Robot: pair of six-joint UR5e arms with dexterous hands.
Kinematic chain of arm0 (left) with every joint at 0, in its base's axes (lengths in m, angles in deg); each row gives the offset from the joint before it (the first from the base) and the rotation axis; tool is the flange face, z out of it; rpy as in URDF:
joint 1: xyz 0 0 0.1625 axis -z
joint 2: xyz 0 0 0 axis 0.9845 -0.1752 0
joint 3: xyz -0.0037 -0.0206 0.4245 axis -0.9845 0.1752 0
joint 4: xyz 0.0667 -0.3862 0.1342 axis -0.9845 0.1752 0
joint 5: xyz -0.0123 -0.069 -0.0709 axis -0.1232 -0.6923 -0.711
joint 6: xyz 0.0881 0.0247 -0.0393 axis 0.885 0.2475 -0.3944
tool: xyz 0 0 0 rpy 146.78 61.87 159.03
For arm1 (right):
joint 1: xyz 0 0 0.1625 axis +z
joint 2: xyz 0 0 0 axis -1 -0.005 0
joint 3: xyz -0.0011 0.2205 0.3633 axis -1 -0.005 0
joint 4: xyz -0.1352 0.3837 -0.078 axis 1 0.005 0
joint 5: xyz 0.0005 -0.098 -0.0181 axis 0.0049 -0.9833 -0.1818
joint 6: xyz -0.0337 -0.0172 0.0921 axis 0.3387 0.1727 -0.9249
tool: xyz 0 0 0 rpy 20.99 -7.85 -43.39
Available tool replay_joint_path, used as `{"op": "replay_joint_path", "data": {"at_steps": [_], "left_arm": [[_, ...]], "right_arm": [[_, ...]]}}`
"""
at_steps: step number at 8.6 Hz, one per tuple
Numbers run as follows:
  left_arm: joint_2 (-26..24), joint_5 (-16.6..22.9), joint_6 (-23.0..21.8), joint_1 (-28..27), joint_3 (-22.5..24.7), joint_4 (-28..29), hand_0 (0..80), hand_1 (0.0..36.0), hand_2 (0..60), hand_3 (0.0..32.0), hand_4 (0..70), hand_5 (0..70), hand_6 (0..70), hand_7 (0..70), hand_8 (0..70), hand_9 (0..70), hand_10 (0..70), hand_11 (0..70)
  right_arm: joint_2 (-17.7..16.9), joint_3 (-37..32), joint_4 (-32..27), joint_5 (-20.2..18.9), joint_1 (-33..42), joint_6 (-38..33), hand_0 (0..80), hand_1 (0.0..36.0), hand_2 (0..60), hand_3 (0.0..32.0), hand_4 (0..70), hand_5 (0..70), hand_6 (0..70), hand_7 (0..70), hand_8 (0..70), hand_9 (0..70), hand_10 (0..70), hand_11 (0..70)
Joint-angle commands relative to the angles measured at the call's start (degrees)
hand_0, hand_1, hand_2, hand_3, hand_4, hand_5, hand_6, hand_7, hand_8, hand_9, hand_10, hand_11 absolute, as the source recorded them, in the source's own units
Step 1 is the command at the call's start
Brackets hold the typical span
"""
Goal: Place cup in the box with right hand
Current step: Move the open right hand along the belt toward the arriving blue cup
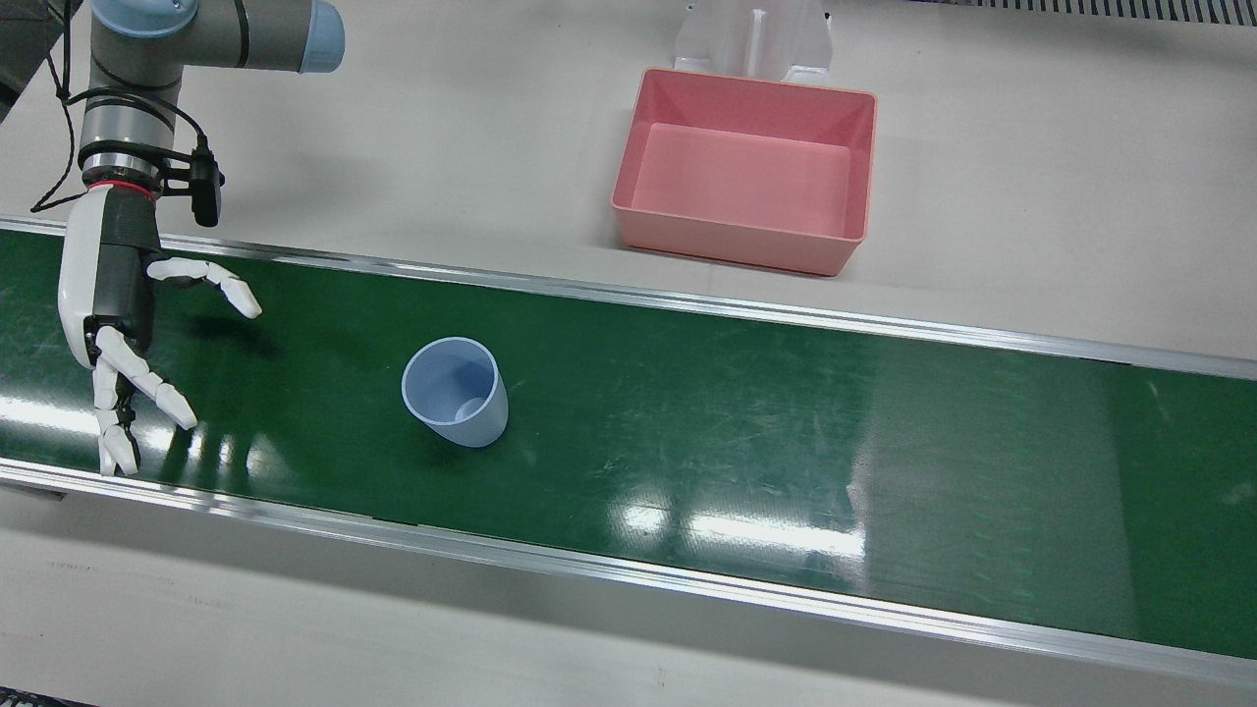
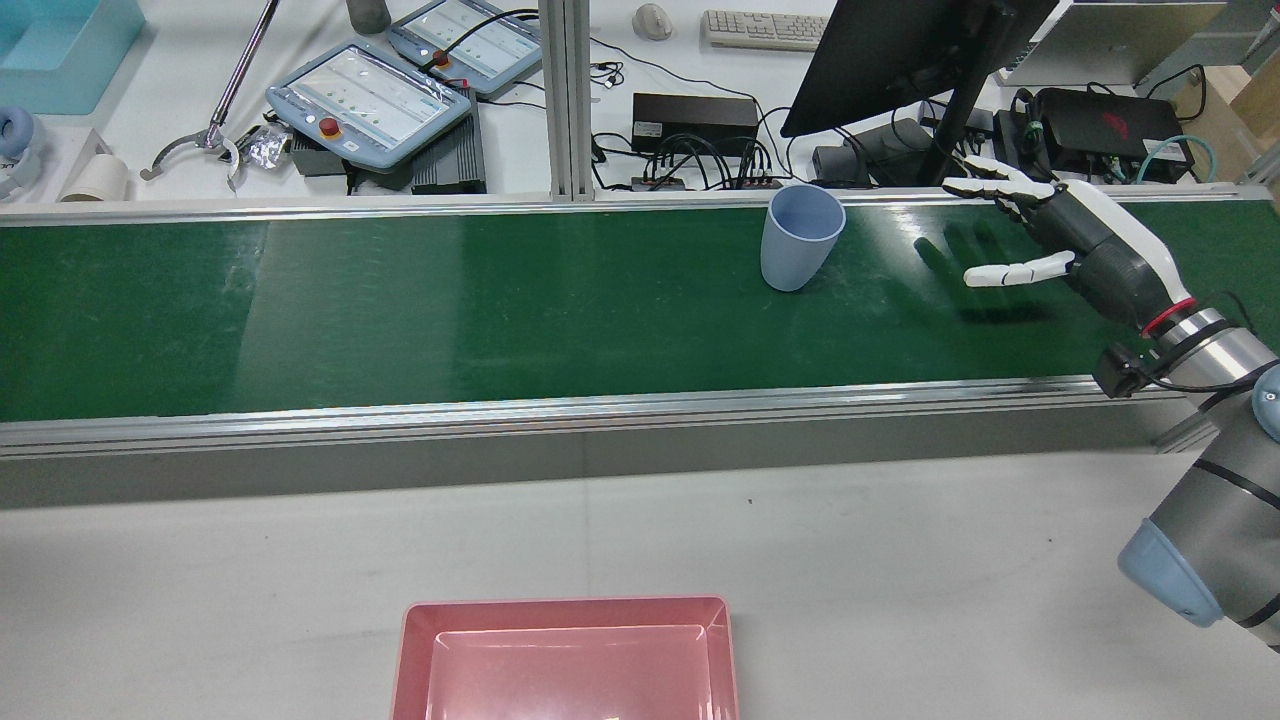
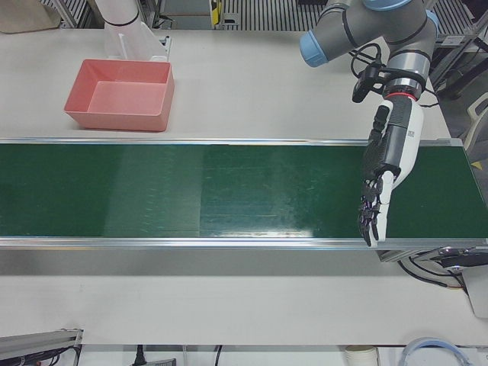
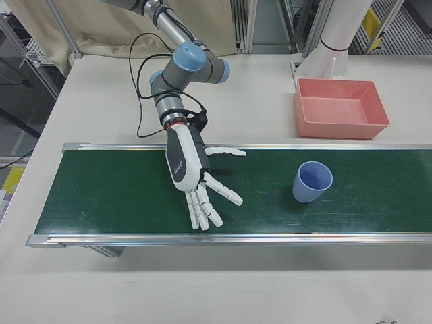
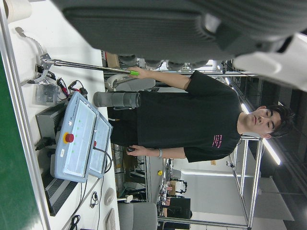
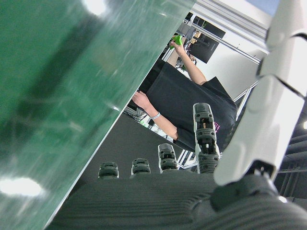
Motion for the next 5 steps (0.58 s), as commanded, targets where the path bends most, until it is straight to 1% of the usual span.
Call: {"op": "replay_joint_path", "data": {"at_steps": [1,2,3,4,5], "left_arm": [[0.03,-0.06,0.0,0.0,-0.09,0.0,0.0,0.0,0.0,0.0,0.0,0.0,0.0,0.0,0.0,0.0,0.0,0.0],[0.03,-0.06,0.0,0.0,-0.09,0.0,0.0,0.0,0.0,0.0,0.0,0.0,0.0,0.0,0.0,0.0,0.0,0.0],[0.03,0.03,0.0,0.0,0.0,0.0,0.0,0.0,0.0,0.0,0.0,0.0,0.0,0.0,0.0,0.0,0.0,0.0],[0.03,-0.06,0.0,0.0,0.0,0.0,0.0,0.0,0.0,0.0,0.0,0.0,0.0,0.0,0.0,0.0,0.0,0.0],[0.03,-0.06,0.0,0.0,0.0,0.0,0.0,0.0,0.0,0.0,0.0,0.0,0.0,0.0,0.0,0.0,0.0,0.0]], "right_arm": [[0.13,-0.05,0.0,0.07,-0.65,0.03,48.5,13.9,12.6,10.2,11.6,4.5,2.9,15.7,1.0,5.4,2.1,4.6],[0.04,-0.05,0.0,0.07,-0.65,0.03,48.0,14.6,16.2,10.2,10.6,4.5,3.0,16.2,1.2,5.7,2.2,4.8],[0.04,-0.05,0.0,0.07,-0.74,0.03,48.4,13.8,12.8,10.2,11.8,4.4,3.0,16.3,1.1,5.7,2.2,4.8],[0.04,-0.13,0.0,0.07,-0.92,0.03,47.9,14.7,16.6,10.4,10.8,4.5,3.0,16.3,1.2,5.8,2.3,4.9],[0.04,-0.14,0.0,0.07,-1.18,0.03,48.0,14.6,16.6,10.0,11.0,4.4,3.0,16.2,1.2,5.8,2.3,4.9]]}}
